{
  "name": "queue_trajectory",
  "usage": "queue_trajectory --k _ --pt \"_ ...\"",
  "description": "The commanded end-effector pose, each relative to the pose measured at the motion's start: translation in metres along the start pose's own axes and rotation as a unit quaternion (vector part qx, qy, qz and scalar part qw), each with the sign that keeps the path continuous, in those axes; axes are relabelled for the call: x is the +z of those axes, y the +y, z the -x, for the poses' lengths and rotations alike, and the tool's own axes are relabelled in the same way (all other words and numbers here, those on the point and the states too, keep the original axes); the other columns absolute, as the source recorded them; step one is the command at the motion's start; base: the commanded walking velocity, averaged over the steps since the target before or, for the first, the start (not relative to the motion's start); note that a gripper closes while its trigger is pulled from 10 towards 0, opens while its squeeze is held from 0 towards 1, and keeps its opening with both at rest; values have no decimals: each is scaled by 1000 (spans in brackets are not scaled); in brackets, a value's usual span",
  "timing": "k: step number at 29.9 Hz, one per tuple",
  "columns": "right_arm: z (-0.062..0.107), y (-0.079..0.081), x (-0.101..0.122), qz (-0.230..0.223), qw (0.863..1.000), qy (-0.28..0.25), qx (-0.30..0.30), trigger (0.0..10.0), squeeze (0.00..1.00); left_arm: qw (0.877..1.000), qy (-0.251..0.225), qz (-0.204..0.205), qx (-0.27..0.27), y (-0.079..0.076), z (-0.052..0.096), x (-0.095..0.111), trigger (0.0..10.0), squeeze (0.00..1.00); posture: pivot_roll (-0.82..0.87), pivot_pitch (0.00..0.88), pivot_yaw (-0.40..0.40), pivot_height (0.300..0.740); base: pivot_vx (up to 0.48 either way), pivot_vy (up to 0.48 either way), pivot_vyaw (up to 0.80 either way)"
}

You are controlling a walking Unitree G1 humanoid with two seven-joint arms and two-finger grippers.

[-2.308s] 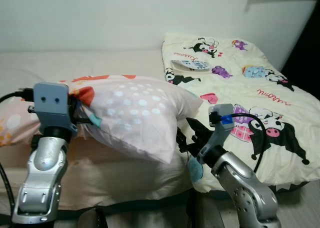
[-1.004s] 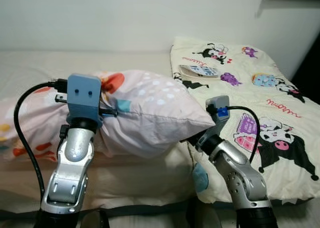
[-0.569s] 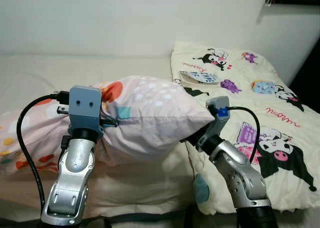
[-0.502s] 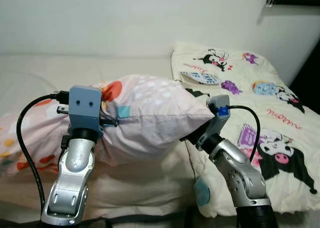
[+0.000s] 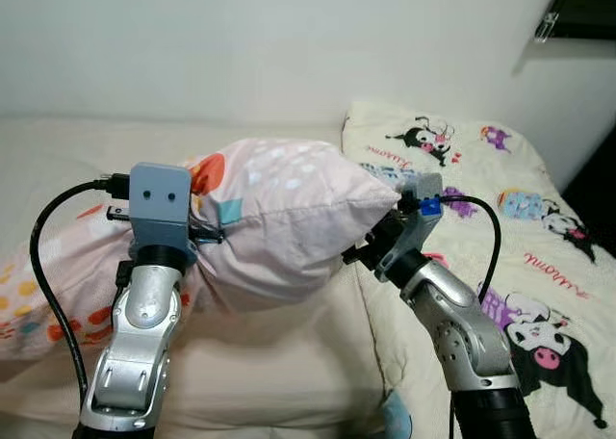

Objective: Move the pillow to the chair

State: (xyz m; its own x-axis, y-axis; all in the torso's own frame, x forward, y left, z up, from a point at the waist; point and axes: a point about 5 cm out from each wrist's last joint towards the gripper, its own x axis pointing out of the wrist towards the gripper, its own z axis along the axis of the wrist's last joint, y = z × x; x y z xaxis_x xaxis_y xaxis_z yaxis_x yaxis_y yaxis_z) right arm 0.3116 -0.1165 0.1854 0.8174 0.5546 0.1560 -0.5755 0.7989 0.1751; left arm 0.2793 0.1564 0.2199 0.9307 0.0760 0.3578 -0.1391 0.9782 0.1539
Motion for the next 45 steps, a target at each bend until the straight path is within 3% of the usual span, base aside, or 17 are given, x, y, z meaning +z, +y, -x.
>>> queue_trajectory --k 1,17,24,36,45 --pt "-4 10 6 -1 999 -17 32 10000 0 999 -33 10 -18 -10 -1 13 10000 0 78 0 -76 670 -480 0 0" --pt "-4 10 3 -2 999 -18 31 10000 0 999 -30 -4 -26 -12 2 9 10000 0 78 0 -72 738 -30 0 0" --pt "-4 10 7 -15 998 -40 34 10000 0 999 -31 -9 -19 -8 2 9 10000 0 86 0 -76 740 0 0 0" --pt "0 16 1 -4 998 -23 64 10000 0 1000 -15 -10 -21 -16 7 0 10000 0 84 0 -78 740 0 0 800" --pt "9 16 -21 -6 998 -7 67 10000 0 1000 17 -2 -21 -13 24 -17 10000 0 90 0 -76 740 0 0 784"
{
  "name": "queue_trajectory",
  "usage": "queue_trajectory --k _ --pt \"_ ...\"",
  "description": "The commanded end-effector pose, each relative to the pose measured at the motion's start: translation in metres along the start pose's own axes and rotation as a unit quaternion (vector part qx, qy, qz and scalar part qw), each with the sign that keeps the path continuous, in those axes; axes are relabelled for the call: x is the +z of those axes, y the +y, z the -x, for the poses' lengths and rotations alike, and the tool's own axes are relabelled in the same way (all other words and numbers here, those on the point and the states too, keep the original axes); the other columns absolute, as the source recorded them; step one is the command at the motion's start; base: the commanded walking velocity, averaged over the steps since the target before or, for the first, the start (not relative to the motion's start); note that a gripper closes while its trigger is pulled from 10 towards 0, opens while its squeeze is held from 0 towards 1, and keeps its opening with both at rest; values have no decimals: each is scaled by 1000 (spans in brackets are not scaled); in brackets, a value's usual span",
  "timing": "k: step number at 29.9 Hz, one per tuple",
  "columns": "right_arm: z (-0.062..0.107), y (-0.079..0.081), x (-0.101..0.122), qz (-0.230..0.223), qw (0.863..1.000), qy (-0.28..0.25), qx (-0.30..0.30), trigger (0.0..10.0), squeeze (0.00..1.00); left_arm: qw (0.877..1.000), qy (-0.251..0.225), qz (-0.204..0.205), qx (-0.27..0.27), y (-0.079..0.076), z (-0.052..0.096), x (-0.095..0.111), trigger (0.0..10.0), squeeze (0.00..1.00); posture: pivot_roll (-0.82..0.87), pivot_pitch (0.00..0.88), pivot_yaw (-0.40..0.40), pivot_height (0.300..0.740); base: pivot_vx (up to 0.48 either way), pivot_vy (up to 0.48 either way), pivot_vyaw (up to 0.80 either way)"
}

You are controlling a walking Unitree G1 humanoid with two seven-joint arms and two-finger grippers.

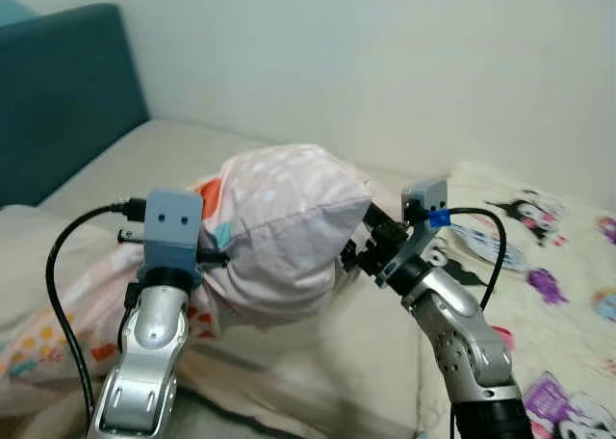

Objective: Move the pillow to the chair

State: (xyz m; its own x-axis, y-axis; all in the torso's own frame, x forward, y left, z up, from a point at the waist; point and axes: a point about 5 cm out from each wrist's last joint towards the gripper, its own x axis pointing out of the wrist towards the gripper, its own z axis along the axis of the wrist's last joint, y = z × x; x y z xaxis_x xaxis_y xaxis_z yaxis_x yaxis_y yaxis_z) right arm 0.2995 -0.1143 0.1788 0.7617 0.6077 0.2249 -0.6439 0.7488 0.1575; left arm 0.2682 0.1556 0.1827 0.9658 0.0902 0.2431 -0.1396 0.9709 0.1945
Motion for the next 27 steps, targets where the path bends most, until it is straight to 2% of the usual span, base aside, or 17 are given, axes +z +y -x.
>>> queue_trajectory --k 1,3,5,7,11,27 --pt "1 7 -18 -6 999 28 20 10000 0 999 -36 21 -15 -7 4 9 10000 0 90 0 -76 740 0 0 781" --pt "3 6 -22 -4 999 34 16 10000 0 999 -24 24 -15 -8 7 2 10000 0 90 0 -76 740 0 0 781" --pt "5 1 -26 -14 999 38 5 10000 0 999 6 23 -23 -11 14 -16 10000 0 89 0 -77 740 0 0 781" --pt "5 -1 -28 -13 999 41 5 10000 0 999 21 40 -26 -11 17 -23 10000 0 86 0 -76 740 0 0 781" --pt "4 0 -30 -9 999 43 13 10000 0 997 34 61 -21 -9 16 -28 10000 0 94 0 -75 740 0 0 781" --pt "2 2 -31 1 999 38 27 10000 0 998 23 49 -29 -11 16 -27 10000 0 98 0 -74 740 0 0 777"
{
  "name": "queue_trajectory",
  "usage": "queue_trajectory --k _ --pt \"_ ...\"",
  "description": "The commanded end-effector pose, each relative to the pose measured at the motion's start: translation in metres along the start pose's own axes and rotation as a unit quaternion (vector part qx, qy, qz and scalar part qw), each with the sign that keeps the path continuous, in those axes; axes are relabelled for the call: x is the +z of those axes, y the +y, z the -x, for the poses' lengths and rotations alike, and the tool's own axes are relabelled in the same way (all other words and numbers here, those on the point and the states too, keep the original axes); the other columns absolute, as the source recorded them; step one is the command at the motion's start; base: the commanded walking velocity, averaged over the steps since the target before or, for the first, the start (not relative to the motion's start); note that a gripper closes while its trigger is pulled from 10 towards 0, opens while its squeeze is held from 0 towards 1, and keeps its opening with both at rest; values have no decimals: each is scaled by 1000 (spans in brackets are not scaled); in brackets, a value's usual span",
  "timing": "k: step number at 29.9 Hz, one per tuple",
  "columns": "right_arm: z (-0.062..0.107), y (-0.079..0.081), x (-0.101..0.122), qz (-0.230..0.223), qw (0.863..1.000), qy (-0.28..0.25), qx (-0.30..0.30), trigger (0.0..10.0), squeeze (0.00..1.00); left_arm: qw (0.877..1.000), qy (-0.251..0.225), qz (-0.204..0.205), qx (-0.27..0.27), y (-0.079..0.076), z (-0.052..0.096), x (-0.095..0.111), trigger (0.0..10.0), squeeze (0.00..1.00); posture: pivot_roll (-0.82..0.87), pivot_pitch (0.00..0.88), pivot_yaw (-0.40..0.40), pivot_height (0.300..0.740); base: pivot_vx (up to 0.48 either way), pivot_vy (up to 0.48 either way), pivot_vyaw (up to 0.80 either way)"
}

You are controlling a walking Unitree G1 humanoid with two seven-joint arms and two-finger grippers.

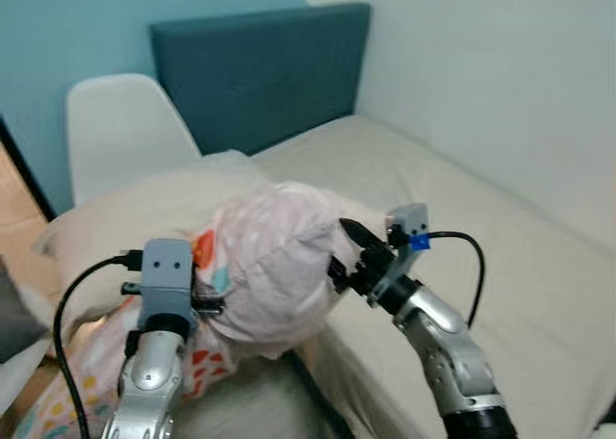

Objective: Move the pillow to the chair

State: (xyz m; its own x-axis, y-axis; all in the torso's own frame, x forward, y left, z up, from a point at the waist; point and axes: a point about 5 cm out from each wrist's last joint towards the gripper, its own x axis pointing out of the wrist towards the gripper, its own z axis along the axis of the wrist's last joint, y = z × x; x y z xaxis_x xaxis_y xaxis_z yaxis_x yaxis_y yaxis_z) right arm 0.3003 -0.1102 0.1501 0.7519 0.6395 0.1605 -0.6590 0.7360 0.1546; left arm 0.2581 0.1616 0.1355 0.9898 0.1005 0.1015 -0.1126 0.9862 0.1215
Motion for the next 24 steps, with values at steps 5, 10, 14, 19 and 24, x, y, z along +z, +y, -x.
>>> queue_trajectory --k 5,10,14,19,24 --pt "-2 5 -3 5 1000 3 23 10000 0 998 -55 -4 -27 -11 -2 19 10000 0 101 0 -78 740 0 0 775" --pt "-1 6 -3 7 1000 3 26 10000 0 998 -60 -15 -30 -13 -1 20 10000 0 102 0 -78 740 0 0 769" --pt "0 6 -4 8 1000 3 28 10000 0 998 -58 -14 -31 -14 0 19 10000 0 101 0 -75 740 0 0 767" --pt "0 6 -4 8 1000 3 28 10000 0 998 -53 -10 -31 -14 -1 17 10000 0 100 0 -75 740 0 0 766" --pt "0 7 -5 7 1000 3 28 10000 0 998 -51 -10 -33 -14 -1 16 10000 0 101 0 -73 740 0 0 766"
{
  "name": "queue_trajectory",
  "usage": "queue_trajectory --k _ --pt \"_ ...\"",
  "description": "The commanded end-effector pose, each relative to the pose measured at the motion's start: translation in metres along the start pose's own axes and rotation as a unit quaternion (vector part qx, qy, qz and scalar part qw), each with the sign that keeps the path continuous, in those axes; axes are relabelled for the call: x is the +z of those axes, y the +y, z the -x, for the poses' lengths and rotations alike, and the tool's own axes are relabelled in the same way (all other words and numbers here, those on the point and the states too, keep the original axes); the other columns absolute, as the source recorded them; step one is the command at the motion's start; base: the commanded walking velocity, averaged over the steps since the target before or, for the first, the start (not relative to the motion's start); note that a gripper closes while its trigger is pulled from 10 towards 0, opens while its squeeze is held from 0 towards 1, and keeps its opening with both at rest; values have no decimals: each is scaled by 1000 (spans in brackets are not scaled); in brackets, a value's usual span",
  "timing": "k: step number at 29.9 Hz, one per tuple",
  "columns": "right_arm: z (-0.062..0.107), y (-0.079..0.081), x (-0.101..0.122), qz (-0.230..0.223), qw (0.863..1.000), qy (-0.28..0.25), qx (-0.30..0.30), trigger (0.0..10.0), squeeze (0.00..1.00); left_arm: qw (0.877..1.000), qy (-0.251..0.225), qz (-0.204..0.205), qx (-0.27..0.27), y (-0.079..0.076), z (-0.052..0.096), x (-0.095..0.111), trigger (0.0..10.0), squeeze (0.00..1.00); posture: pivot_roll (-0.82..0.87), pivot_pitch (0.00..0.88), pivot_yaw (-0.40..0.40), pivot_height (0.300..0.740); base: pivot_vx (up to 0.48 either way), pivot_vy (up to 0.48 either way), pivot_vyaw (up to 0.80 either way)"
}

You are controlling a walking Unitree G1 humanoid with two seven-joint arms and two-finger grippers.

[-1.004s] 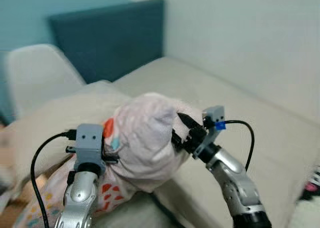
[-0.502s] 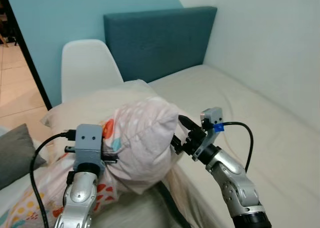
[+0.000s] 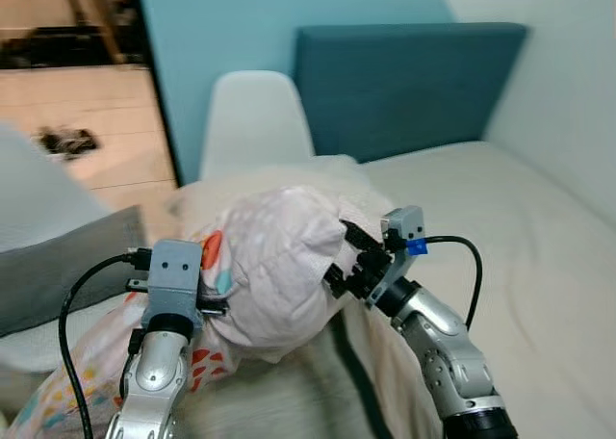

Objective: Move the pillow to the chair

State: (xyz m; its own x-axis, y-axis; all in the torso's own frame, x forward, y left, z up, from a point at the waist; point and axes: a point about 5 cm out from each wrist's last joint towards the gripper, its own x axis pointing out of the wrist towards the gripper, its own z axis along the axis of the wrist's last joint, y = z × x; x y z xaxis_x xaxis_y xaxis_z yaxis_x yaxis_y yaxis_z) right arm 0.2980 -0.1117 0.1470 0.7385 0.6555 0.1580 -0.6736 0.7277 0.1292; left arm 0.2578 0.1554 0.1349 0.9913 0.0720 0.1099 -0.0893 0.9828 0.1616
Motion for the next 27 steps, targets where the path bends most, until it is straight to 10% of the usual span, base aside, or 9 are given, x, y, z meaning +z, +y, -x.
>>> queue_trajectory --k 1,27 --pt "-4 7 -2 -4 1000 0 18 10000 0 999 -45 7 -19 -8 -2 16 10000 0 102 0 -73 740 0 0 763" --pt "-6 7 -1 -6 1000 -3 21 10000 0 999 -49 -3 -13 -6 -4 18 10000 0 103 0 -71 740 0 0 759"
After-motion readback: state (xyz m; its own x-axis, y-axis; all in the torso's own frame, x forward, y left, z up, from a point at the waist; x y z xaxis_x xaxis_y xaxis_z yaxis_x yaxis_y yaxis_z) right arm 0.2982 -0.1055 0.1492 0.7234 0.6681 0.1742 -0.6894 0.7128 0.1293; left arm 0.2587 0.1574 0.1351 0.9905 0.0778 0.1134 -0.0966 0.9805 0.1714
